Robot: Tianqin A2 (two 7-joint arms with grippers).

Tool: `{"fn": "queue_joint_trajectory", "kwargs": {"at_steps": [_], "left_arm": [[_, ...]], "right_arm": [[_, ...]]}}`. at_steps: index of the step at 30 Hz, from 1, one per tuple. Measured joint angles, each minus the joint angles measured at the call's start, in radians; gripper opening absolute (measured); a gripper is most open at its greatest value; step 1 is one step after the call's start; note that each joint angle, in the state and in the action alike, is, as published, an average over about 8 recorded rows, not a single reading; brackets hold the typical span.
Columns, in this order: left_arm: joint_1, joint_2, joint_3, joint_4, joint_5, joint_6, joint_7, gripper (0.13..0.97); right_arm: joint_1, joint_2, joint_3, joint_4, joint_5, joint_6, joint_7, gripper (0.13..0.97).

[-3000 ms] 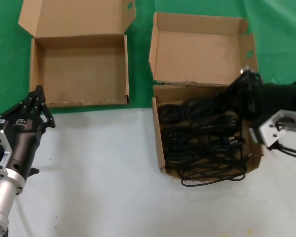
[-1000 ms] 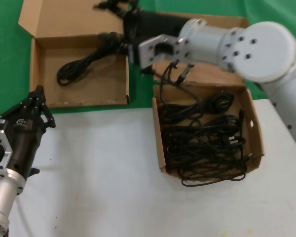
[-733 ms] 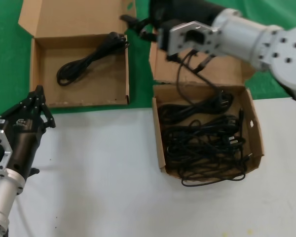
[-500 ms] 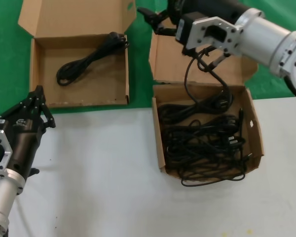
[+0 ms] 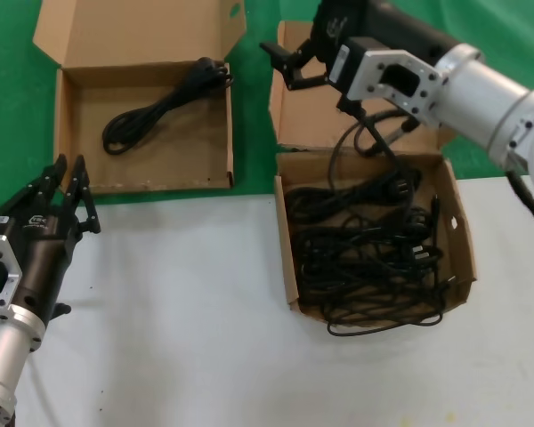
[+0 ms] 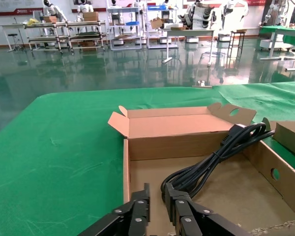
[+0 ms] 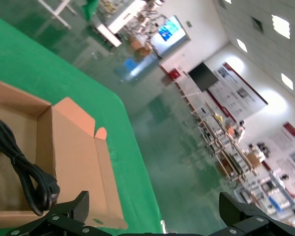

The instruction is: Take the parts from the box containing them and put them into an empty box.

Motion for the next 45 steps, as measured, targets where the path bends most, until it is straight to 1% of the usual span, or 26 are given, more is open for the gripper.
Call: {"fn": "queue_joint_trajectory", "kwargs": {"at_steps": [2, 5, 10, 13, 14, 22, 23, 31, 32, 40, 44, 45], "left_arm": [[0.0, 0.0, 0.0, 0.0, -0.001, -0.001, 0.001, 0.198], [0.001, 0.0, 0.0, 0.001, -0.002, -0.002, 0.002, 0.198], [0.002, 0.0, 0.0, 0.001, -0.004, -0.004, 0.005, 0.27], [0.003, 0.0, 0.0, 0.002, -0.006, -0.005, 0.006, 0.313], [0.003, -0.001, 0.0, 0.002, -0.006, -0.006, 0.007, 0.313], [0.005, -0.001, 0.0, 0.003, -0.01, -0.009, 0.01, 0.494], [0.005, -0.001, 0.0, 0.003, -0.01, -0.009, 0.011, 0.494], [0.006, -0.001, 0.0, 0.004, -0.014, -0.013, 0.015, 0.706], [0.007, -0.001, 0.0, 0.004, -0.014, -0.013, 0.015, 0.706], [0.008, -0.001, -0.001, 0.005, -0.018, -0.016, 0.019, 0.857], [0.009, -0.002, -0.001, 0.006, -0.02, -0.018, 0.021, 0.857], [0.009, -0.002, -0.001, 0.006, -0.02, -0.018, 0.021, 0.868]], "right_arm": [[-0.022, -0.001, 0.01, 0.005, 0.012, 0.011, 0.011, 0.868], [-0.056, -0.002, 0.025, 0.013, 0.032, 0.029, 0.029, 0.898], [-0.114, -0.003, 0.05, 0.026, 0.065, 0.06, 0.059, 0.949], [-0.15, -0.004, 0.066, 0.035, 0.085, 0.078, 0.077, 0.953], [-0.162, -0.004, 0.071, 0.037, 0.092, 0.084, 0.083, 0.955], [-0.256, -0.007, 0.113, 0.059, 0.145, 0.134, 0.131, 0.966], [-0.268, -0.007, 0.118, 0.062, 0.152, 0.14, 0.137, 0.966], [-0.363, -0.01, 0.16, 0.083, 0.205, 0.189, 0.186, 0.966], [-0.375, -0.01, 0.165, 0.086, 0.212, 0.195, 0.192, 0.966], [-0.468, -0.013, 0.206, 0.108, 0.265, 0.244, 0.24, 0.966], [-0.516, -0.014, 0.227, 0.119, 0.292, 0.269, 0.264, 0.966], [-0.527, -0.015, 0.232, 0.121, 0.299, 0.275, 0.27, 0.966]]}}
